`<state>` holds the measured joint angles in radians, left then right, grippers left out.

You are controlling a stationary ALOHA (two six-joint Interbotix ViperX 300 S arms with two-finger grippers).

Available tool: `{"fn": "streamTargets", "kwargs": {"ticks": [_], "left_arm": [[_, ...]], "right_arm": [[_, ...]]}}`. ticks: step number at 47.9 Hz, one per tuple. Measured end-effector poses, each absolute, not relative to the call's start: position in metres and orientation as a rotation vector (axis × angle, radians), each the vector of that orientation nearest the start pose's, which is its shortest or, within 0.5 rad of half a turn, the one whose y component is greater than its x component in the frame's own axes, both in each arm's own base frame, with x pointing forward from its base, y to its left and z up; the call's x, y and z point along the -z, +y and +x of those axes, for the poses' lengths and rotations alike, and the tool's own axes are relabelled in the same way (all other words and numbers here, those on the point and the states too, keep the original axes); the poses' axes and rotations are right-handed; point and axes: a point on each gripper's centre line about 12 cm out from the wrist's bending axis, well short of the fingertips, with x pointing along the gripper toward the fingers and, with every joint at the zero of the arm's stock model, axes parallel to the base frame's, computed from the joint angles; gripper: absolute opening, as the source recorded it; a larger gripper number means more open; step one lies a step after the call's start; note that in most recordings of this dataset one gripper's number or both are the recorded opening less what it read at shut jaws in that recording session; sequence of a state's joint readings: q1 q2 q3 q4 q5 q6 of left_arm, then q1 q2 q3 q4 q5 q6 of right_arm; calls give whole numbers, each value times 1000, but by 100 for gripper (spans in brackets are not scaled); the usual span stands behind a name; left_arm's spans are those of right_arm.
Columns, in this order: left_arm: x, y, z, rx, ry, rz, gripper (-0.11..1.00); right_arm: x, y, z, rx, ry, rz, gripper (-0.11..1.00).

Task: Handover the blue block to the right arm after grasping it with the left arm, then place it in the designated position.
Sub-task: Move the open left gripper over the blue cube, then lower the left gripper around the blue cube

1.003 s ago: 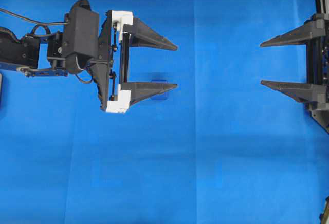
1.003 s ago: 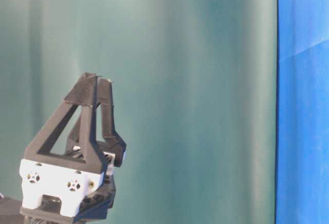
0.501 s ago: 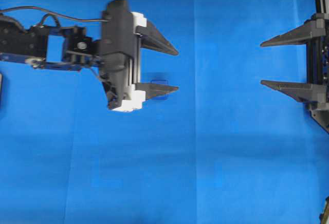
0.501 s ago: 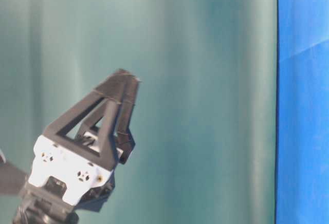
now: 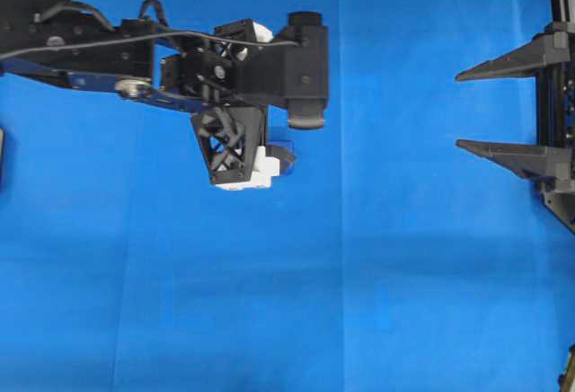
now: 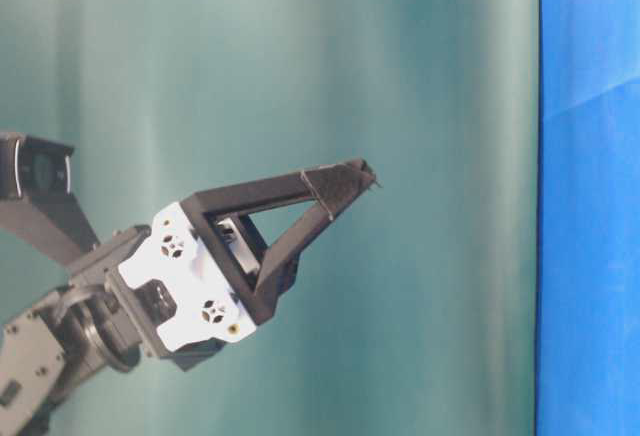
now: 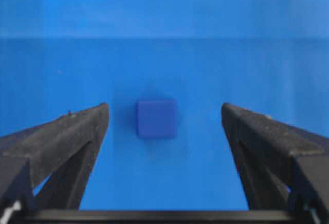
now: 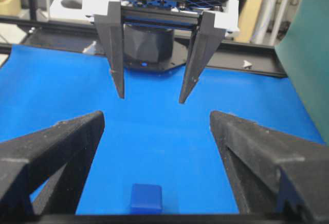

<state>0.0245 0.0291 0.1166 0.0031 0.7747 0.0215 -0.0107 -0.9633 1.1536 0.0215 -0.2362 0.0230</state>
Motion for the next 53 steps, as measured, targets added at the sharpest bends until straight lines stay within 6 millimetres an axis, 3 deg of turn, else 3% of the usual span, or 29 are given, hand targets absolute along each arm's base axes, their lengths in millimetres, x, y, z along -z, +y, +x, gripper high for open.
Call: {"fn": "streamTargets", "kwargs": {"ticks": [10, 53], "left_arm": [[-288, 11, 442, -15, 1014, 3, 93], [-290, 12, 444, -20, 1010, 8, 93]], "right_arm": [[-295, -3, 201, 15, -39, 44, 97], [-294, -3, 202, 15, -31, 44, 97]]}}
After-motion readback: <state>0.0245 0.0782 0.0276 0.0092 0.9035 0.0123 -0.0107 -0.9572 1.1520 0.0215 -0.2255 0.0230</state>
